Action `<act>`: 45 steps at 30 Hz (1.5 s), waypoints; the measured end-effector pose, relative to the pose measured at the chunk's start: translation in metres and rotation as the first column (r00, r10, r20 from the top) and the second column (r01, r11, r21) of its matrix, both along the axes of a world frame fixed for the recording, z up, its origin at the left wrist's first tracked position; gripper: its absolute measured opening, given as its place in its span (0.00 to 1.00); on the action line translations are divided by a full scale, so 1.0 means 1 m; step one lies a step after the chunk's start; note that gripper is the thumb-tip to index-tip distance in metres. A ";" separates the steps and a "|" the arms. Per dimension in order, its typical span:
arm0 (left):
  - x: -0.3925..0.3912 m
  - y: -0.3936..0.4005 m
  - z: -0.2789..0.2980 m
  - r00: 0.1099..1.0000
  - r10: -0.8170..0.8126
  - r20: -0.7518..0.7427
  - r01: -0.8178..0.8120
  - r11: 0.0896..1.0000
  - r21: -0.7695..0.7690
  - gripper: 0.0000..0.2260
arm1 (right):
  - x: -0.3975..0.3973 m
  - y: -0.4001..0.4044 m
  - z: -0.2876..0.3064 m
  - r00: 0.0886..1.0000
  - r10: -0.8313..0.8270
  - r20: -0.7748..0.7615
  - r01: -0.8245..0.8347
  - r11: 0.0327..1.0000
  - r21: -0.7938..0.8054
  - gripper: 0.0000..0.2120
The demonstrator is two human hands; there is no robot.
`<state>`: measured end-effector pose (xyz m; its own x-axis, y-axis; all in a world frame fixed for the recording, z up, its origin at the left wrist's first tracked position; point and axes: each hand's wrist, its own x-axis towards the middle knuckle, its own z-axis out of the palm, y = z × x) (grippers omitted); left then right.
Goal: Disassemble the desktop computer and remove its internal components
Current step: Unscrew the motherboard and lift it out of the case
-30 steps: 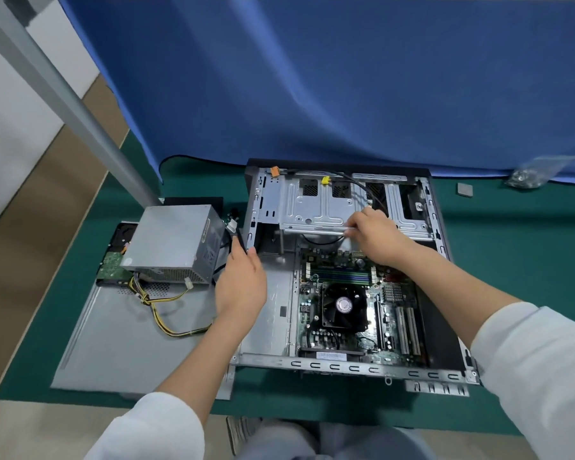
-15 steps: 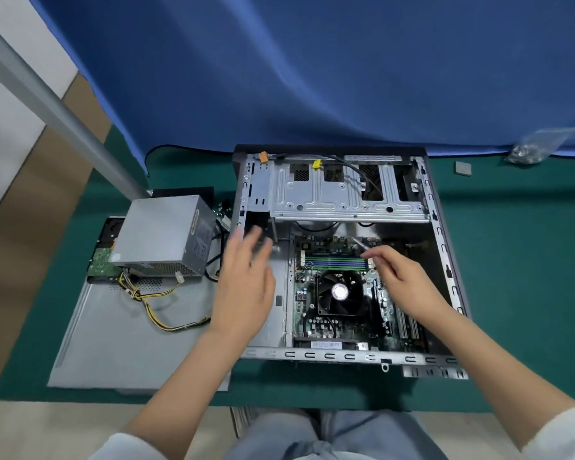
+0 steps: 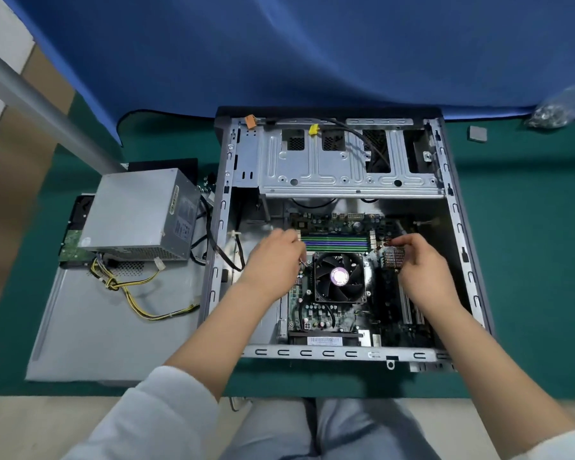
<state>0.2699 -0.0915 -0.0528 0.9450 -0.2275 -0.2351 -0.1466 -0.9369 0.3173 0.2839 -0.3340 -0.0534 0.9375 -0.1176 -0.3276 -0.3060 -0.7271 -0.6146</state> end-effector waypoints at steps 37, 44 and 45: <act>-0.001 -0.011 -0.019 0.894 0.283 -0.349 -0.335 0.937 -0.099 0.15 | 0.024 0.009 0.002 0.999 -0.028 0.040 0.025 0.996 0.085 0.06; 0.000 -0.007 -0.023 0.858 0.136 -0.495 -0.238 0.960 -0.148 0.19 | 0.025 0.008 0.000 0.961 -0.259 0.098 0.207 0.908 0.364 0.02; 0.000 -0.006 -0.023 0.850 0.139 -0.507 -0.243 0.959 -0.145 0.19 | 0.025 0.007 -0.002 0.961 -0.245 0.127 0.199 0.935 0.294 0.03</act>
<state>0.2695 -0.0974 -0.0760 0.7492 -0.1452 -0.6462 0.2510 -0.8407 0.4799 0.3090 -0.3266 -0.0559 0.9402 -0.2553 -0.2257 -0.3217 -0.4465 -0.8350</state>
